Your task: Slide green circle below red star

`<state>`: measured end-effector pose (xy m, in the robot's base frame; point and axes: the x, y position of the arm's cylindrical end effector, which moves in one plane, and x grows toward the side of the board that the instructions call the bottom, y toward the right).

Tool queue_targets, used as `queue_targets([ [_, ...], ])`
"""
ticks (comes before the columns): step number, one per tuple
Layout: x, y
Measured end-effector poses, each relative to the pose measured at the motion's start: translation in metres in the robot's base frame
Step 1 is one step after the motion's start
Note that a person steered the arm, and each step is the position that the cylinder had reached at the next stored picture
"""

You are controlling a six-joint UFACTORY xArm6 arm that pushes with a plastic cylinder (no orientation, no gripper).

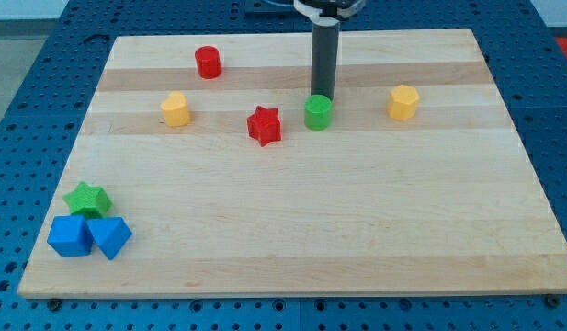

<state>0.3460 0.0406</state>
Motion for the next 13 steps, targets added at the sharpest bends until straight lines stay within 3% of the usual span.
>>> queue_targets([
  [7,0.098,0.001],
  [13,0.123,-0.029],
])
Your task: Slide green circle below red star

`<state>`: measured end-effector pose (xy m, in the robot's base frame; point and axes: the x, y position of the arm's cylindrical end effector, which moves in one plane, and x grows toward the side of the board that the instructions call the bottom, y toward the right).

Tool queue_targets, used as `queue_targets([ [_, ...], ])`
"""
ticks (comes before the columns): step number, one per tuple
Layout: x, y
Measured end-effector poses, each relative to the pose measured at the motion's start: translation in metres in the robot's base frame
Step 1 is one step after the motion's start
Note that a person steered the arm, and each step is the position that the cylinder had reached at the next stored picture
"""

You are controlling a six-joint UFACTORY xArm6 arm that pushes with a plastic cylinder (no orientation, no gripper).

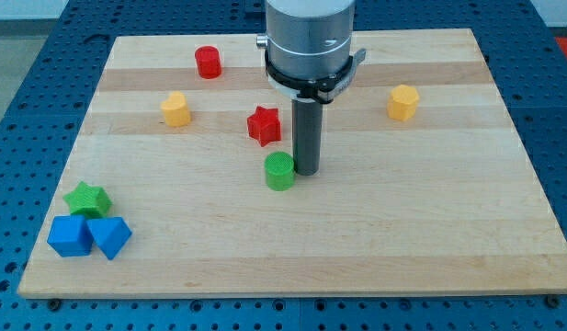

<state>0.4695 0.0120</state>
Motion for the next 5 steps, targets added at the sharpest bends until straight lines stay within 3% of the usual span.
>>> queue_targets([
  [5,0.011,-0.04],
])
